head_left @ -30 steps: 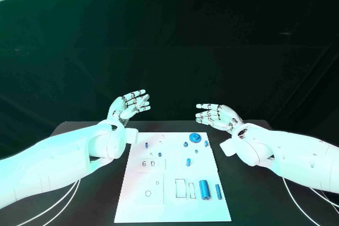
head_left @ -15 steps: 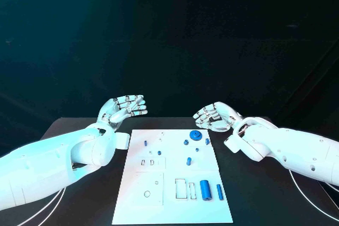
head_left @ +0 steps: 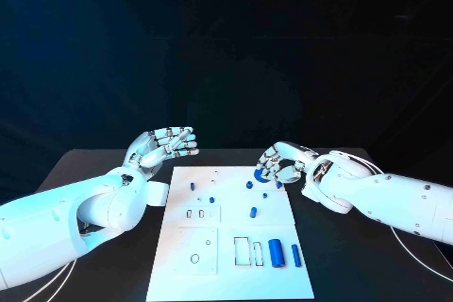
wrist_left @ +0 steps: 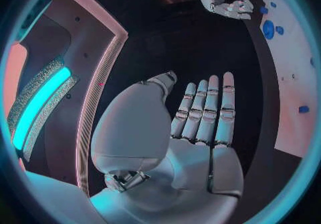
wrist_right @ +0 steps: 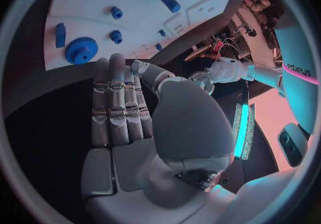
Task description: Assemble the parts on the task board
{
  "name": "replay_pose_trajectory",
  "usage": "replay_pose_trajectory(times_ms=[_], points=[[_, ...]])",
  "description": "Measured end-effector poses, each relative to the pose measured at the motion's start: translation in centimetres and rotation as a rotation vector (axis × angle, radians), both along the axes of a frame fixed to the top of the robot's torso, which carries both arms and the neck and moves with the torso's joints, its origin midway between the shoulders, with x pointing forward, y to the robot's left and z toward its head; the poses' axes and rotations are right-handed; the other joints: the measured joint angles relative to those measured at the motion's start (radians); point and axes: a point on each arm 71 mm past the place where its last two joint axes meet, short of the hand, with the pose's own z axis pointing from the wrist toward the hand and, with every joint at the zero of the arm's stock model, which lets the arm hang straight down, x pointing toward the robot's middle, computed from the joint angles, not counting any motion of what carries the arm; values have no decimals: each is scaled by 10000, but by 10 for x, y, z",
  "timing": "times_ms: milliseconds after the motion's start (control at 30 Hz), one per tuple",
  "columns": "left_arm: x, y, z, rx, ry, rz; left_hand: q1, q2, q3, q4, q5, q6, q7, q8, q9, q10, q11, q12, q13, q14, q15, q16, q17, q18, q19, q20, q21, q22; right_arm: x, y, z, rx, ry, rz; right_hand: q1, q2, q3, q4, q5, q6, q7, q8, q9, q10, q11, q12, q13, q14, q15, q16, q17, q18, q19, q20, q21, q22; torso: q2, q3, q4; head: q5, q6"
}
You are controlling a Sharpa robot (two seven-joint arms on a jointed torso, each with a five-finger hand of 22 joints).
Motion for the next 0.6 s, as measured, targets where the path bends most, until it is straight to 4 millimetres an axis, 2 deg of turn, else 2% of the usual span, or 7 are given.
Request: replay_pose_trajectory(times_ms=[33,100,200,267,400,433,600], points=[[-1,-1,0,-11,-4,-39,0,0,0,0,0,0,0,0,0,0,0,0,0,0,0,0,3,0,0,0,0,0,0,1,0,-163,-75,15,-49,-49,36,36,-21,-42,37,-59,17,-249,36,0,-32,205,-88,200,210,0,20,-19,156,117,58,-7,16,-12,9],[-2,-2,1,-32,-14,-114,0,0,0,0,0,-1,1,0,0,0,0,0,0,0,0,0,3,-1,23,-23,0,0,-1,4,0,-498,-245,60,-81,-207,106,105,-39,-71,36,-177,71,-617,92,0,-79,281,-13,707,692,0,115,-28,481,358,135,-11,38,-30,19],[-3,-3,2,-48,-36,-190,-3,3,0,0,0,-1,1,0,0,-1,1,0,0,0,0,0,5,0,35,-36,0,0,-1,8,0,-878,-468,123,-105,-309,153,152,-39,-76,50,-315,140,-1062,155,0,-74,331,37,1406,1299,1,216,6,787,604,237,-17,59,-49,22],[-3,-3,2,-54,-46,-216,29,-28,0,0,0,-1,1,0,0,-1,1,0,-1,0,0,0,12,0,35,-36,0,0,-1,10,0,-1033,-567,151,-87,-326,122,207,-39,-75,73,-387,189,-1282,179,0,-72,331,38,1777,1598,0,254,43,924,721,277,-19,65,-51,26],[-4,-3,3,-70,-63,-269,36,-35,0,0,-1,-2,2,0,-1,-1,1,-1,-1,0,0,0,12,0,73,1,0,-1,-1,13,0,-1357,-779,148,-48,-365,-14,343,-79,-97,95,-513,296,-1663,212,13,-60,457,92,3646,3218,0,445,83,1215,989,354,-19,66,-57,36],[-5,-3,4,-76,-68,-281,36,-35,0,0,-1,-3,2,0,-1,-1,1,0,-1,-1,0,0,12,0,72,0,0,-1,0,14,1,-1414,-819,140,-39,-375,-51,380,-79,-108,106,-541,337,-1674,207,58,-47,457,92,4367,3838,0,617,80,1446,1260,371,-19,67,-60,37],[-6,-4,6,-121,-108,-350,36,-34,0,0,-1,-3,3,0,-1,-2,1,-1,-1,-1,0,0,16,-1,72,1,0,0,2,19,2,-1639,-982,118,-39,-375,-153,482,-79,-109,104,-625,417,-1837,224,84,-40,457,92,5801,5086,0,1131,102,2274,2360,431,-26,71,-75,33]])
